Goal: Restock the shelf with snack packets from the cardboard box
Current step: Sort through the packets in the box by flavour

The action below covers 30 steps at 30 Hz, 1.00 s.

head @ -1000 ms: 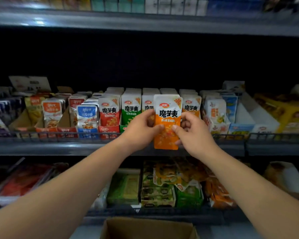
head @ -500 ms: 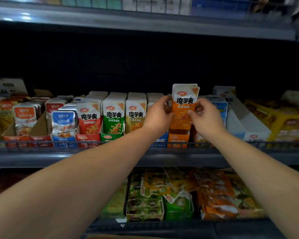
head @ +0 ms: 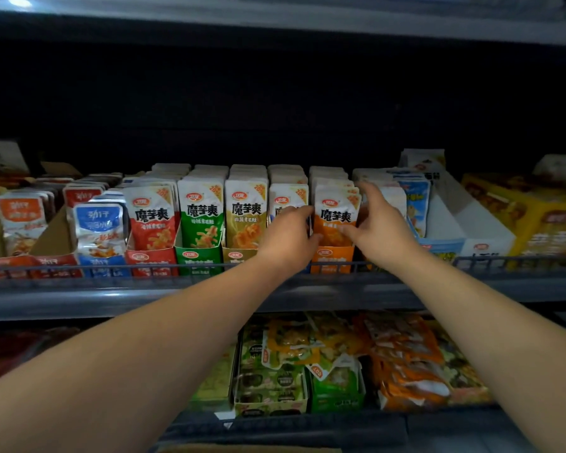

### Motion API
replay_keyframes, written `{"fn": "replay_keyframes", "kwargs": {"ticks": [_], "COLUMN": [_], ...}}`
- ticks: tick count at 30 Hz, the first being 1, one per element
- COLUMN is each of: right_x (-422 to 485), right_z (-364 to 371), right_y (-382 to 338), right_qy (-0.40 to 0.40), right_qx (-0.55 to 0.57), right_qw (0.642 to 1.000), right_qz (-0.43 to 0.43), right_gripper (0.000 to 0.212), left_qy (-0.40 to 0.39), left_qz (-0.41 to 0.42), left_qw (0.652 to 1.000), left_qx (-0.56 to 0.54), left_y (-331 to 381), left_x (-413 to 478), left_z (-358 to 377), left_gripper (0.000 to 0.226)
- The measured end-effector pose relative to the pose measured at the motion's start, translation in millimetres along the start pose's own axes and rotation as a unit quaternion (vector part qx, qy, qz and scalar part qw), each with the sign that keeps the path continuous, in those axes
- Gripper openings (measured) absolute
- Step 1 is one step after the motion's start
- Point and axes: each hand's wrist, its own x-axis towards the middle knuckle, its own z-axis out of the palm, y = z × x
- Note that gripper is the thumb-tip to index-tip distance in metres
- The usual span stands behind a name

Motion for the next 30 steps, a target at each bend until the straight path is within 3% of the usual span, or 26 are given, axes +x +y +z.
{"fn": "replay_keyframes", "kwargs": {"ticks": [8,13,19,22,25,30], "right_x": [25,29,-26,-73,-128,-222], "right_z": [6,8,2,12,39,116], "right_y": [-2,0,-23,-34,-36,-2], "right_qy": [0.02,0.038,0.12,0.064,-0.034,-0.261], "right_qx": [-0.119,-0.129,-0.111,-0.049,-0.004,-0.044], "right_qw": [0.993,0.991,0.985,0.992,0.996,0.963], "right_qz": [0.002,0.016,-0.06,-0.097,-0.085,-0.044], "right_gripper": [0.076,0.088,0.038,0.017,0.003,0.006], "left_qy": [0.006,0.004,0.109,0.125,0.109,0.049], "left_qz": [-0.023,-0.013,0.069,0.049,-0.039,-0.213], "left_qw": [0.999,0.998,0.989,0.985,0.985,0.973], "left_qx": [-0.037,-0.064,-0.067,-0.107,-0.129,-0.08], "left_y": [1,0,-11,-39,-86,-180], "left_x": [-2,-6,-47,-95,-160,-280], "left_z": [0,-5,-28,-39,-37,-12], "left_gripper": [0.064,0.054,0.028,0.013,0.01,0.011]}}
